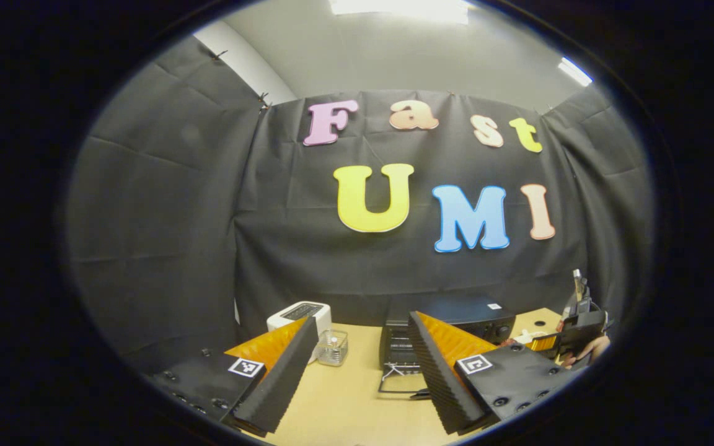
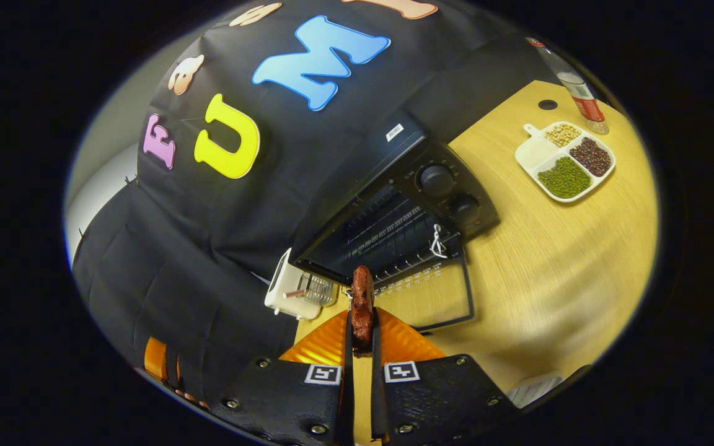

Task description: Open the electric oven with the left hand, put the food in, and close the electric oven.

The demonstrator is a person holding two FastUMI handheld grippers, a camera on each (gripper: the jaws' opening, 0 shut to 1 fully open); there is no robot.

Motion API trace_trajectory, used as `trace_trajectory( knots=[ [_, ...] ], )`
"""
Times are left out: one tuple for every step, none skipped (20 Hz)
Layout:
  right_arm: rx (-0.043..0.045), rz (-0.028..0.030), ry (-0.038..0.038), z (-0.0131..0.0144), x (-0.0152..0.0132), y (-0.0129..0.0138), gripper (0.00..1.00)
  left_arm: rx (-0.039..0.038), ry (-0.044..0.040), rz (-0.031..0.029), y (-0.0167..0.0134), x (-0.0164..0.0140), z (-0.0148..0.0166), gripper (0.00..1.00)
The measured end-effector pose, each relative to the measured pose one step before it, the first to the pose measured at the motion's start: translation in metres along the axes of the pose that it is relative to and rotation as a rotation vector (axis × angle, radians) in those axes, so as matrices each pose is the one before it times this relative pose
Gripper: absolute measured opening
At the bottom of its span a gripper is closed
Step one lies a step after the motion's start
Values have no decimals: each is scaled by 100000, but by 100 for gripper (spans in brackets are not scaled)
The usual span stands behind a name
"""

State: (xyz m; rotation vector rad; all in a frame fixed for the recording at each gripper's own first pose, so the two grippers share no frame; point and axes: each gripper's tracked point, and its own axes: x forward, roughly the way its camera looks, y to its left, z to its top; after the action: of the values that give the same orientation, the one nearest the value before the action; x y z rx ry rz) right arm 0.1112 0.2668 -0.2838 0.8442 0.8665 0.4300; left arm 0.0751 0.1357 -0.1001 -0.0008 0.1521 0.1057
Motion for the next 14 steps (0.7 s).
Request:
trace_trajectory(
  knots=[
    [786,552,-865,348,1042,176,11,541,242,597,703,470,-88,98],
    [466,181,-1140,206,1127,90,11,400,288,392,511,479,-91,98],
    [97,-180,-1230,393,1113,-62,11,419,568,266,514,416,-240,98],
    [-115,-274,-1301,225,1109,-9,11,711,520,477,519,409,-228,97],
    [101,-461,-1585,309,1165,-27,11,997,843,360,438,480,-262,98],
    [-114,37,-1795,98,847,132,11,1139,788,303,404,407,-195,98],
    [19,545,-2147,385,1084,245,11,1060,477,-2,132,365,-351,100],
    [-298,454,-1819,13,921,193,11,1000,240,-98,279,236,4,100],
    [-529,-432,-1889,175,833,55,11,912,62,-335,329,58,103,100],
    [-750,-567,-1466,6,754,29,11,780,137,-114,199,153,-23,100],
    [-886,-560,-1216,-2,840,-17,11,522,92,-16,311,243,-80,98],
    [-762,-564,-1179,-69,707,-104,11,262,200,175,383,33,-42,97],
    [-507,-277,-1362,48,756,-115,11,40,117,463,423,33,-205,97],
    [-202,-532,-847,-103,787,-202,11,-214,454,610,432,-27,-142,97]
  ],
)
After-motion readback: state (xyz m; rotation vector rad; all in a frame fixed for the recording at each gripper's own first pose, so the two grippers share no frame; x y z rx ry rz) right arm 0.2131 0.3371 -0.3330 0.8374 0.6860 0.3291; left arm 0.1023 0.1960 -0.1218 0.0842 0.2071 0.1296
